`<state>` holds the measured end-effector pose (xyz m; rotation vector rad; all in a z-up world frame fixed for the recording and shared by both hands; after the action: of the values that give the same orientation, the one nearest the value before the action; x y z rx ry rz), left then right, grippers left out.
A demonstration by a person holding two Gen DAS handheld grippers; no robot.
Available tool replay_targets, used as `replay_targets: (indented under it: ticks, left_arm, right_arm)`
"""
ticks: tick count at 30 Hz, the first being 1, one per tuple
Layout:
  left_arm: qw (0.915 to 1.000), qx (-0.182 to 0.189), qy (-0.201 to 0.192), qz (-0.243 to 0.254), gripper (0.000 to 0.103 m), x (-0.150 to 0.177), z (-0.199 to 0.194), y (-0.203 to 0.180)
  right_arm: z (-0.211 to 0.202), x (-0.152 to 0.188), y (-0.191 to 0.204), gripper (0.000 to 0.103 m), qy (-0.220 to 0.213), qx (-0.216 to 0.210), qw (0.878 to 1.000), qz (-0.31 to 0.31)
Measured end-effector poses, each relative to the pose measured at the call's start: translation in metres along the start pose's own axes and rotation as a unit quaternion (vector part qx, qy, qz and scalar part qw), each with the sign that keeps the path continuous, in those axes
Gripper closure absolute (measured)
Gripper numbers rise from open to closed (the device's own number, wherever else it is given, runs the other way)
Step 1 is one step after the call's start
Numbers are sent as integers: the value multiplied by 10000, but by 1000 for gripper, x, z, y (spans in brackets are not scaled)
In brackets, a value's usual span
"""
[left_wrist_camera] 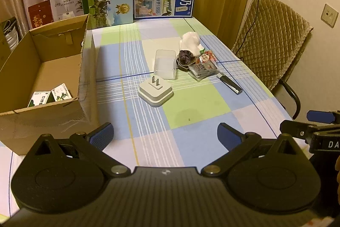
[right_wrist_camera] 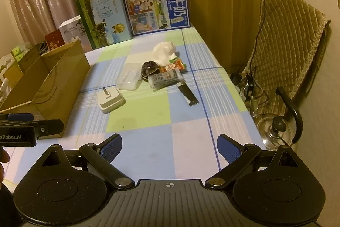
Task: Organize objects
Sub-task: 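Withdraw both tools from the cardboard box back over the table, then grasp the white plug adapter with the left tool while the right tool grasps the black lighter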
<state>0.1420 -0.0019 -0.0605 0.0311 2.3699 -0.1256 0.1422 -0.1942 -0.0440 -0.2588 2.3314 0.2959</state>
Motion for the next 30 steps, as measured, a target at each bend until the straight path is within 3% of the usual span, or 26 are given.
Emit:
replay_targets:
  ticks: [11,21,30]
  left_arm:
    - [9999,-45,68,59,1,-7,25,-2]
    - [9994,-232,85,232,1,-21,76,-6]
    - [9981,-484,119,373,1,-27,133,0]
  right_arm:
    - [24,-7,-11,9,63,70,10000,-30]
    - [67,-30,-29,10,141,111,9998,-64]
    - [126,-48,-36,31,365,32,9989,-298]
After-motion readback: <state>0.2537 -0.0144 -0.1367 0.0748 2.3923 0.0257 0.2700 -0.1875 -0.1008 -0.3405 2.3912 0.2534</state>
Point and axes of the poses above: each gripper's, at about its wrist camera, not at the fingertips, and z roughly the way its jaws point, y to its left, x to its underside, the point moved 7 cm from there along z, roughly the way its jaws point, and after that the axes turned 2 degrees about -z, right-handed, at the moved point
